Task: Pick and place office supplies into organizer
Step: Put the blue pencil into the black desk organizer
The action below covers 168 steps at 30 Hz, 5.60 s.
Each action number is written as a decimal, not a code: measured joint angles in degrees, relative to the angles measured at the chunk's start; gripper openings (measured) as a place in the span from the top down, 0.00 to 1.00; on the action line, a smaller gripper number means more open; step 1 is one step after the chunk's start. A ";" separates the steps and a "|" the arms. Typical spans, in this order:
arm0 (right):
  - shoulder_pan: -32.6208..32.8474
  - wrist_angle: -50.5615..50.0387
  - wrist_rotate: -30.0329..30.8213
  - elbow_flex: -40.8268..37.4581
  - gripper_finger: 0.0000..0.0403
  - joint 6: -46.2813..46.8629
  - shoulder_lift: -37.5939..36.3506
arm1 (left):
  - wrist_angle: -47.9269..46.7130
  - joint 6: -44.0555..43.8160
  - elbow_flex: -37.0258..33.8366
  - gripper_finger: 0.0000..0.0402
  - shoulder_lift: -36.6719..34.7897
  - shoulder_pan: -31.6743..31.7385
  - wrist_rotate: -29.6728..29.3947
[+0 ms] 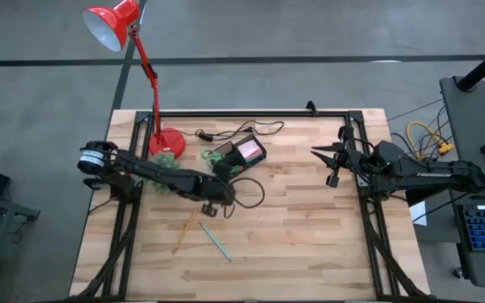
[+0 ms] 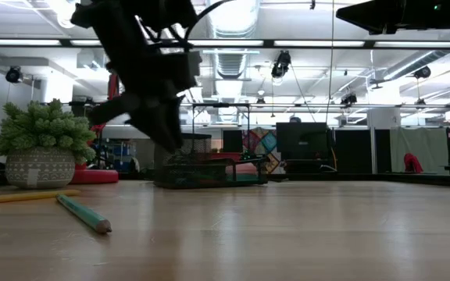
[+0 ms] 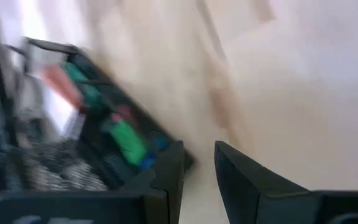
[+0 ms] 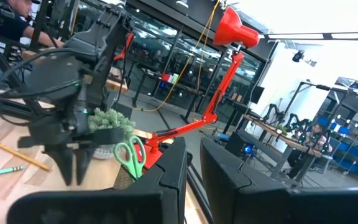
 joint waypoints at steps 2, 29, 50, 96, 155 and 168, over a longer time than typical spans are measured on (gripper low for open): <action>0.01 0.00 0.00 0.00 0.91 0.00 0.01 | -2.73 -2.75 0.00 0.81 0.00 -1.17 2.06; 0.00 0.02 0.00 0.00 0.91 -0.66 0.01 | -6.94 -15.26 -1.24 0.81 0.17 -13.08 26.39; -0.01 0.02 0.00 0.00 0.91 -0.95 0.01 | -1.66 -10.65 -7.97 0.81 0.20 -13.20 24.05; -0.01 -0.02 0.00 0.00 0.91 -0.91 0.01 | 2.73 -5.78 -9.05 0.99 -3.32 -12.87 20.48; 0.01 -0.40 0.00 0.00 0.91 -0.90 0.01 | 54.76 -10.67 -17.07 1.00 -8.17 18.51 -7.74; -0.01 -0.40 0.00 0.00 0.91 -0.90 0.01 | 56.61 -15.43 -18.19 1.00 -8.17 18.85 -8.11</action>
